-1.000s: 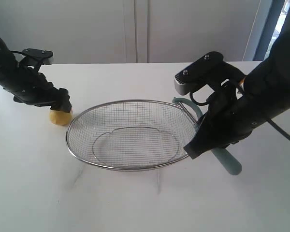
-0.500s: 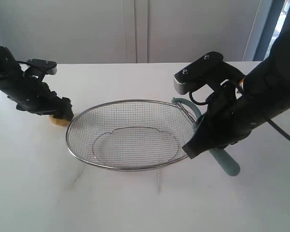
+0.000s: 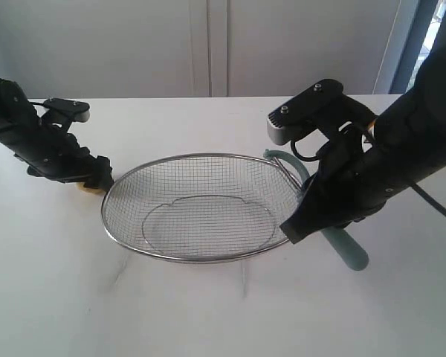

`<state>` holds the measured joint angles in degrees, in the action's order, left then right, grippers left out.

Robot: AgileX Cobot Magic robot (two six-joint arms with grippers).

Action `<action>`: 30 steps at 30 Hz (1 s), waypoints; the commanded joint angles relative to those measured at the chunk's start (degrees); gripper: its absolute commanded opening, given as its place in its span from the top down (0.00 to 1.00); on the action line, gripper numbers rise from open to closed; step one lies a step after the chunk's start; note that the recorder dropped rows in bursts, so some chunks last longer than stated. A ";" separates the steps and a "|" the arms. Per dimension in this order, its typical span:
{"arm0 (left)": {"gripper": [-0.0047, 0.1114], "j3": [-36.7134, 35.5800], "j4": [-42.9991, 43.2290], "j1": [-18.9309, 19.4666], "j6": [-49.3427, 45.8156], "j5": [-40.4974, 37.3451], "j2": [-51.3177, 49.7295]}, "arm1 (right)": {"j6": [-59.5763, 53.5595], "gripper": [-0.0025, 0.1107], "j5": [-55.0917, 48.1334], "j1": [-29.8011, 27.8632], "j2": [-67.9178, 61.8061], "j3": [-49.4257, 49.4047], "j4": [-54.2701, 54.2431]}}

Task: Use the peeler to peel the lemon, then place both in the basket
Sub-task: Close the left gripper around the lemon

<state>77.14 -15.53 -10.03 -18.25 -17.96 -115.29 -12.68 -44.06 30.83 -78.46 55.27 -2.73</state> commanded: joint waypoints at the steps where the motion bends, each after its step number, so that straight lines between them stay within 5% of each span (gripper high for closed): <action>1: 0.17 0.27 -0.73 -0.39 0.23 -0.49 0.25 | -0.42 0.98 0.63 -0.07 0.00 0.33 -0.18; 8: 0.32 0.27 -0.73 -0.39 0.45 -1.38 0.11 | -0.42 0.98 0.73 -0.07 0.00 0.33 -0.21; 21: 0.94 0.14 0.41 -0.39 0.26 -2.80 -0.30 | -0.42 0.98 0.89 -0.07 0.00 0.33 -0.21; 30: 0.96 0.24 0.41 -0.39 0.26 -3.54 -0.17 | -0.42 0.98 0.89 -0.07 0.00 0.33 -0.21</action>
<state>77.14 -15.19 -10.03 -18.14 -19.31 -115.29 -12.68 -43.83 30.83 -78.46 55.27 -2.86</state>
